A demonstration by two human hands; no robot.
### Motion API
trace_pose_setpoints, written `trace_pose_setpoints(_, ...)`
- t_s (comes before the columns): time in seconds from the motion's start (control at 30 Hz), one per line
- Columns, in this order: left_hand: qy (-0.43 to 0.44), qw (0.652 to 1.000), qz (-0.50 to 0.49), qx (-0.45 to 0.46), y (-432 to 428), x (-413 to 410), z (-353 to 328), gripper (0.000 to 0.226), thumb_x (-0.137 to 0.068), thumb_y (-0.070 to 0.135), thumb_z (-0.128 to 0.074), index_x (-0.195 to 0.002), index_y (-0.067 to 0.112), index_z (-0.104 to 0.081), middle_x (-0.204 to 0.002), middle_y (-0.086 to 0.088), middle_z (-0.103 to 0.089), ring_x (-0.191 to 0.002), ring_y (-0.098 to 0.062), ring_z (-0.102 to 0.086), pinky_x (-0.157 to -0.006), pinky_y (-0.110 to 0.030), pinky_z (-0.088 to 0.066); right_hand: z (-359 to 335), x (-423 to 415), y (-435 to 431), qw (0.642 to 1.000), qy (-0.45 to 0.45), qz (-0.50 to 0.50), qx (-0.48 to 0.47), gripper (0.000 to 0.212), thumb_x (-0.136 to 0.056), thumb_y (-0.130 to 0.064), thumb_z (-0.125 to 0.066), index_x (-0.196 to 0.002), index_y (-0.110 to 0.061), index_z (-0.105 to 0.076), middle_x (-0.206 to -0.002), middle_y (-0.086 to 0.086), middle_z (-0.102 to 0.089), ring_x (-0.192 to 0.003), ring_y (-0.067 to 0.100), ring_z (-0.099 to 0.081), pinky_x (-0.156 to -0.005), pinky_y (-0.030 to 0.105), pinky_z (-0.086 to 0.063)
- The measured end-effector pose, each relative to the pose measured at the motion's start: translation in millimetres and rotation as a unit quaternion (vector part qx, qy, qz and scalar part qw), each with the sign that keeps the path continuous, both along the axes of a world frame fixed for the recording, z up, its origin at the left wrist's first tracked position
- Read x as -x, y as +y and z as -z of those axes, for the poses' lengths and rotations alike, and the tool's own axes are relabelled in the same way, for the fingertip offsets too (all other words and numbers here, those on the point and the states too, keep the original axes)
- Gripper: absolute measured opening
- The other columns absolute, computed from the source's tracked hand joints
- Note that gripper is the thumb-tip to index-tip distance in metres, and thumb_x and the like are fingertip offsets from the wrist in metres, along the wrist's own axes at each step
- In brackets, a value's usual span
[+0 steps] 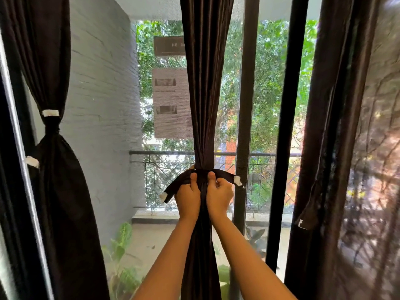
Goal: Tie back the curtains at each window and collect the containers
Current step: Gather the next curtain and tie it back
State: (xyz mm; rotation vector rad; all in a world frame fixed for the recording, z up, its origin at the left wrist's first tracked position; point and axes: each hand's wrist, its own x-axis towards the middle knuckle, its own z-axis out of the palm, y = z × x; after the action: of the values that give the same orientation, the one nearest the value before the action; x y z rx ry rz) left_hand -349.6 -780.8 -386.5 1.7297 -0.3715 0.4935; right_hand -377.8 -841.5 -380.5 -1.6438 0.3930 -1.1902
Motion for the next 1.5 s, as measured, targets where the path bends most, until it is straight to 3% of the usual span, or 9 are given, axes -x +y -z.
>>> trace_pose_setpoints(0.4, -0.01, 0.999, 0.032, 0.039, 0, 0, -2, 0.059, -0.101, 0.029, -0.035, -0.044, 0.013, -0.04, -0.041, -0.001, -0.04, -0.039, -0.015, -0.036, -0.044, -0.028, -0.025, 8, -6, 0, 0.998, -0.007, -0.065, -0.009, 0.048, -0.097, -0.03, -0.051, -0.054, -0.016, -0.034, -0.052, -0.002, -0.036, -0.049, 0.01, -0.031, -0.048, 0.021, -0.028)
trace_pose_setpoints(0.73, 0.005, 0.995, 0.005, 0.099, -5, 4, -1, 0.059, -0.098, 0.034, -0.041, -0.043, 0.013, -0.04, -0.041, -0.001, -0.039, -0.04, -0.015, -0.037, -0.045, -0.029, -0.028, 14, -5, 6, 0.999, -0.039, 0.008, -0.006, 0.05, -0.095, -0.03, -0.053, -0.051, -0.015, -0.038, -0.048, -0.003, -0.04, -0.045, 0.008, -0.034, -0.047, 0.016, -0.031)
trace_pose_setpoints(0.87, 0.043, 0.99, 0.012, 0.135, 0, 1, -4, 0.054, -0.096, 0.039, -0.047, -0.05, 0.011, -0.042, -0.046, -0.002, -0.042, -0.041, -0.014, -0.039, -0.041, -0.021, -0.029, 9, -4, 5, 0.999, -0.034, -0.024, -0.028, 0.053, -0.095, -0.028, -0.055, -0.048, -0.018, -0.033, -0.045, -0.005, -0.034, -0.041, 0.007, -0.029, -0.044, 0.02, -0.03)
trace_pose_setpoints(1.0, 0.076, 0.987, 0.02, 0.141, 2, 1, -6, 0.052, -0.094, 0.044, -0.05, -0.054, 0.01, -0.047, -0.05, -0.004, -0.047, -0.046, -0.018, -0.045, -0.045, -0.029, -0.034, 11, -8, -2, 0.993, -0.023, -0.09, -0.068, 0.052, -0.094, -0.03, -0.055, -0.049, -0.018, -0.033, -0.044, -0.005, -0.032, -0.041, 0.006, -0.028, -0.045, 0.024, -0.024)
trace_pose_setpoints(1.13, 0.126, 0.98, 0.015, 0.156, 3, -3, -8, 0.05, -0.089, 0.052, -0.054, -0.085, 0.002, -0.058, -0.072, -0.008, -0.061, -0.07, -0.027, -0.059, -0.058, -0.032, -0.043, 12, -12, -10, 0.987, -0.007, -0.142, -0.079, 0.047, -0.093, -0.034, -0.056, -0.053, -0.015, -0.042, -0.049, -0.001, -0.041, -0.048, 0.013, -0.038, -0.051, 0.028, -0.032)
trace_pose_setpoints(1.2, 0.157, 0.97, 0.012, 0.184, 4, -1, -10, 0.049, -0.086, 0.052, -0.059, -0.099, 0.005, -0.048, -0.082, -0.007, -0.058, -0.073, -0.024, -0.058, -0.061, -0.032, -0.044, 9, -8, -13, 0.983, -0.004, -0.169, -0.071, 0.047, -0.094, -0.032, -0.056, -0.053, -0.015, -0.04, -0.049, -0.003, -0.038, -0.048, 0.011, -0.036, -0.051, 0.028, -0.031)
trace_pose_setpoints(1.27, 0.134, 0.971, 0.013, 0.198, 4, 3, -13, 0.04, -0.088, 0.045, -0.059, -0.1, 0.011, -0.042, -0.075, -0.002, -0.054, -0.064, -0.018, -0.054, -0.055, -0.03, -0.041, 5, -4, -17, 0.984, 0.004, -0.172, -0.035, 0.051, -0.094, -0.03, -0.056, -0.051, -0.019, -0.031, -0.047, -0.007, -0.028, -0.045, 0.007, -0.026, -0.049, 0.027, -0.022)
trace_pose_setpoints(1.37, 0.079, 0.982, 0.011, 0.174, 5, 8, -14, 0.021, -0.093, 0.036, -0.055, -0.096, 0.015, -0.053, -0.071, 0.002, -0.058, -0.063, -0.019, -0.058, -0.053, -0.026, -0.042, 1, 0, -21, 0.986, 0.013, -0.161, 0.034, 0.055, -0.094, -0.029, -0.057, -0.049, -0.021, -0.026, -0.04, -0.012, -0.022, -0.038, 0.005, -0.023, -0.046, 0.022, -0.018)
trace_pose_setpoints(1.5, 0.052, 0.984, 0.014, 0.17, 3, 8, -11, 0.018, -0.096, 0.029, -0.051, -0.096, 0.018, -0.065, -0.073, 0.005, -0.062, -0.065, -0.009, -0.057, -0.053, -0.015, -0.041, 3, -1, -26, 0.987, 0.013, -0.138, 0.082, 0.054, -0.094, -0.031, -0.057, -0.048, -0.02, -0.031, -0.041, -0.011, -0.026, -0.04, 0.006, -0.026, -0.046, 0.02, -0.019)
